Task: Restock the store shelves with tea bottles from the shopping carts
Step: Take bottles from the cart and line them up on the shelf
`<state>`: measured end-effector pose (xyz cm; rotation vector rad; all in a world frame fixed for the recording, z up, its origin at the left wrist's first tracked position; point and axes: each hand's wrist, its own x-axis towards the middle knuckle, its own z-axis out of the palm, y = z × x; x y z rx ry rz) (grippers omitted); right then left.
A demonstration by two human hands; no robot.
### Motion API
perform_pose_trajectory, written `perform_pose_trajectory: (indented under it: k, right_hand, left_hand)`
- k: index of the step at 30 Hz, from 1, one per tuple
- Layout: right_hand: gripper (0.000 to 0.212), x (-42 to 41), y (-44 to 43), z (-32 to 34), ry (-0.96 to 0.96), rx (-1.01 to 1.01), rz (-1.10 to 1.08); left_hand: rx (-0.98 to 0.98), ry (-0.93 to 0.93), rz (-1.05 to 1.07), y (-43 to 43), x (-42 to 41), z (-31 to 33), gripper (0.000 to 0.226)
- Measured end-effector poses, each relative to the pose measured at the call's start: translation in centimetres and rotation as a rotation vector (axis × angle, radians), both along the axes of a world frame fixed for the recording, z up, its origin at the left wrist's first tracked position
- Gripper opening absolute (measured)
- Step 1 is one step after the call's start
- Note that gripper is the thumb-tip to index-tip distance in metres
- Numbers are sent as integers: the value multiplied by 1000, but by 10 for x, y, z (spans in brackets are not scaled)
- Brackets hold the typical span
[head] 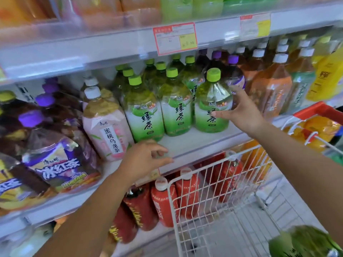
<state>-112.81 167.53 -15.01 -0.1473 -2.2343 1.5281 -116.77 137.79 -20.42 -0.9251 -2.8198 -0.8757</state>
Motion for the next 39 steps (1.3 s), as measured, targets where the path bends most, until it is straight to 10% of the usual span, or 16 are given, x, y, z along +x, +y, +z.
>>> perform_pose_trajectory:
  k: [6, 15, 22, 39]
  right_hand:
    - [85, -19, 7, -9, -110, 60, -89]
    - [37, -21, -11, -29, 79, -26, -210]
    - [80, -18, -18, -34, -113, 81, -350]
    - [43, -29, -16, -41, -227, 307, -348]
  left_hand:
    - [0, -24, -12, 2, -13, -10, 24]
    - [3, -27, -16, 2, -17, -14, 21]
    - [-26, -3, -4, 1, -16, -14, 21]
    - [-25, -41, 28, 1, -10, -10, 19]
